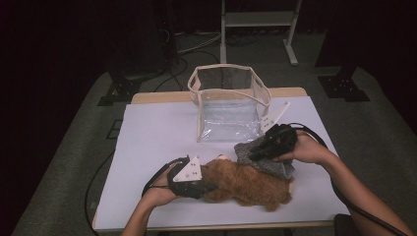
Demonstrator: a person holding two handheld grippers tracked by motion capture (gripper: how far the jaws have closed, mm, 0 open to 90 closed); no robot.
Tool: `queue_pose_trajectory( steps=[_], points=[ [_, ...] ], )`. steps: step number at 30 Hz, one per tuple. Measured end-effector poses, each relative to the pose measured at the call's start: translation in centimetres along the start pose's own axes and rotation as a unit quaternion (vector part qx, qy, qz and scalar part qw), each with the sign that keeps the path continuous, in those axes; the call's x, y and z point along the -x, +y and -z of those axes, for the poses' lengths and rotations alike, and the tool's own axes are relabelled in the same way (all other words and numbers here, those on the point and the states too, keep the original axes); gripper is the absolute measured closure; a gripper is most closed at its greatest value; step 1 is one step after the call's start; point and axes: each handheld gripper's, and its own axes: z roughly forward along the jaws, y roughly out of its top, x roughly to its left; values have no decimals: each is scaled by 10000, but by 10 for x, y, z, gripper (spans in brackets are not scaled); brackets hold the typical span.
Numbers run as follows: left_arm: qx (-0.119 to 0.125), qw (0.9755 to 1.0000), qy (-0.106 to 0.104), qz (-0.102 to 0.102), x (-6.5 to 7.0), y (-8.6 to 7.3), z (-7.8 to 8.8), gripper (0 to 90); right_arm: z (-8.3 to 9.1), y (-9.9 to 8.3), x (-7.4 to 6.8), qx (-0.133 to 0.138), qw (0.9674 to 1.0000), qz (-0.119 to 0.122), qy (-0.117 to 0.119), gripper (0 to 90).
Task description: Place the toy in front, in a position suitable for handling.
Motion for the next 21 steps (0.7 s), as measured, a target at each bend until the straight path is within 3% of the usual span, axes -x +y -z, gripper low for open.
queue_pose_trajectory(
  steps=[12,16,18,19,20,21],
  points=[
    [-21,10000,-19,20,-4,2,-1,469,33,-46,-5,497,9976,-344,-345,783],
    [-48,10000,-23,11,-5,4,-2,469,35,-40,-9,626,9972,-258,-327,782],
    [-35,10000,-29,23,-6,5,-3,470,38,-28,-15,710,9969,-94,-324,782],
    [-39,10000,-43,46,-7,6,-4,470,38,-15,-22,769,9965,100,-307,782],
    [-39,10000,-43,46,-7,6,-4,470,38,-15,-22,769,9965,100,-307,782],
    [-26,10000,-54,47,-8,8,-6,470,35,0,-28,781,9962,284,-265,781]
  ],
)
